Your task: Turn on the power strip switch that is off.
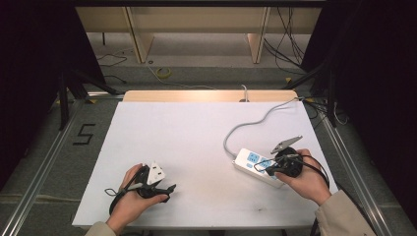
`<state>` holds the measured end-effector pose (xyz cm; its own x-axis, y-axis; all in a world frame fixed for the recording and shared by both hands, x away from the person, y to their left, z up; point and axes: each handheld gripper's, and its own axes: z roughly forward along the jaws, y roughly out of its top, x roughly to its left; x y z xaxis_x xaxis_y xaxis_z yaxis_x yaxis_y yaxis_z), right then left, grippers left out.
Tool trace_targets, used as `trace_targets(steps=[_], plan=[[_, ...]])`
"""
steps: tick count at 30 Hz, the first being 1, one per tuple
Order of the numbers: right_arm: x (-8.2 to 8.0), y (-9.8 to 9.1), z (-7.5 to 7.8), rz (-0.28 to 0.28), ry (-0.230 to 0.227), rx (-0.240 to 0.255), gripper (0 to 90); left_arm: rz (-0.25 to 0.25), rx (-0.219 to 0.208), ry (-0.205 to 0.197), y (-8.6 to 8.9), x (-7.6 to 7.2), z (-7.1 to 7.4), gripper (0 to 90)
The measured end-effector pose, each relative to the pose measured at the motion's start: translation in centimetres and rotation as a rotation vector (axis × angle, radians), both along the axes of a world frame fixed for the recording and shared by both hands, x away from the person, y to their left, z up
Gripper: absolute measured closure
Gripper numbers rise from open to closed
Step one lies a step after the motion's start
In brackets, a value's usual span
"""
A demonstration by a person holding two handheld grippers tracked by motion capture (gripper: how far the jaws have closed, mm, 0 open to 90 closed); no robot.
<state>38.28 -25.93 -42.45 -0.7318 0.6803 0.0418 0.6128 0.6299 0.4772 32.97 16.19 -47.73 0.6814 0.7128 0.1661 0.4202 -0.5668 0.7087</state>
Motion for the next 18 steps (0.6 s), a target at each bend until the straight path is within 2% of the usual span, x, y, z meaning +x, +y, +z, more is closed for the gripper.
trace_targets(steps=[9, 18], plan=[[-0.34, 0.28, -0.02, 0.033, -0.020, 0.047, 86.9, -0.002, 0.000, 0.002, -0.04, -0.02, 0.00, 24.0], [-0.88, 0.77, -0.21, 0.085, -0.057, 0.106, 80.3, -0.001, -0.002, 0.001, -0.06, -0.07, -0.01, 24.0]])
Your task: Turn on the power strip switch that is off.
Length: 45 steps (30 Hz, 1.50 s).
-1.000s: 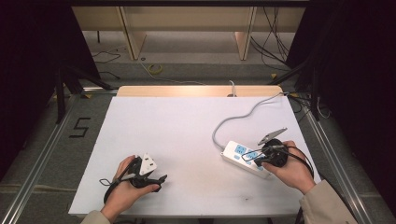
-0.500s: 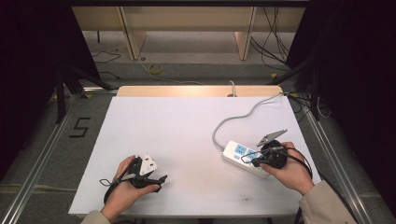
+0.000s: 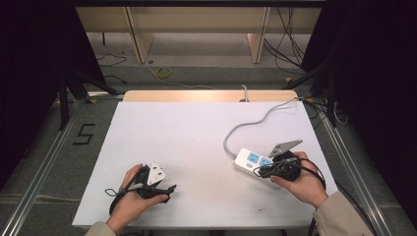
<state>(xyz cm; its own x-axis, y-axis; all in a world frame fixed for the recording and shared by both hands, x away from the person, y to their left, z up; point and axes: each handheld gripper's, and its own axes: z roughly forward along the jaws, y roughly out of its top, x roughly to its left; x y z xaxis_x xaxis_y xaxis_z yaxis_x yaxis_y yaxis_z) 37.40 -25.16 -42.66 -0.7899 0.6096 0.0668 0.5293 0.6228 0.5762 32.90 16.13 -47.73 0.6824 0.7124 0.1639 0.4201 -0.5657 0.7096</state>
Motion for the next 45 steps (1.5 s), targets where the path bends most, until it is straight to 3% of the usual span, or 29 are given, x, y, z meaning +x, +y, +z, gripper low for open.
trace_targets(steps=[10, 45], plan=[[-0.5, 0.4, -0.4, 0.035, -0.012, 0.044, 73.4, 0.001, 0.000, 0.000, 0.0, 0.0, 0.0, 24.1], [-2.3, 2.0, -2.2, 0.134, -0.016, 0.131, 54.1, -0.004, -0.003, 0.001, -0.1, -0.2, 0.0, 24.2]])
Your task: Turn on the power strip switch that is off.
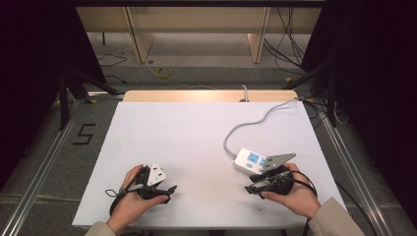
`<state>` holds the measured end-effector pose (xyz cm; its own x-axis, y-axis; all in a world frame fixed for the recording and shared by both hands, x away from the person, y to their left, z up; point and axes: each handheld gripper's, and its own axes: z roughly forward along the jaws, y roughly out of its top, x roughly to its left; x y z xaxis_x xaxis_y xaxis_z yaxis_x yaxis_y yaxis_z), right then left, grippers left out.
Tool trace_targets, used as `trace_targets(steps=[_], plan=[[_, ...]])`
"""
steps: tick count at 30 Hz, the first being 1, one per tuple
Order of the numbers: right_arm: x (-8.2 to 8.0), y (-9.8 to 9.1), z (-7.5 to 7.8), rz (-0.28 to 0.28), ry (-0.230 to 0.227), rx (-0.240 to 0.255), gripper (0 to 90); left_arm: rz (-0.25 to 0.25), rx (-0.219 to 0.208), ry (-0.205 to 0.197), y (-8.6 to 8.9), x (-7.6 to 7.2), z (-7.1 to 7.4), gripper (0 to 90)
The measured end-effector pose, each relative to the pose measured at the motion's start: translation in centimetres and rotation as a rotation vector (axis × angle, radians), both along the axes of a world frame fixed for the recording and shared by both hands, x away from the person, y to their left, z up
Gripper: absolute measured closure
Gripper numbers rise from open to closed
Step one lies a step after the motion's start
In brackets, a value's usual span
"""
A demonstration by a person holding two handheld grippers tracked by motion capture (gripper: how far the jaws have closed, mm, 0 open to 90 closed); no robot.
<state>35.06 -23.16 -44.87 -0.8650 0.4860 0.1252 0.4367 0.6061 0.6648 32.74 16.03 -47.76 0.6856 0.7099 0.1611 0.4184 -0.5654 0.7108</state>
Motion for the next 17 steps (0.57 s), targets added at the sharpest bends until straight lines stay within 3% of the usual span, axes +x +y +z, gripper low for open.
trace_targets(steps=[17], plan=[[-0.18, 0.04, -0.25, 0.005, -0.006, 0.013, 48.5, 0.001, 0.003, 0.003, 0.04, 0.09, -0.02, 24.2]])
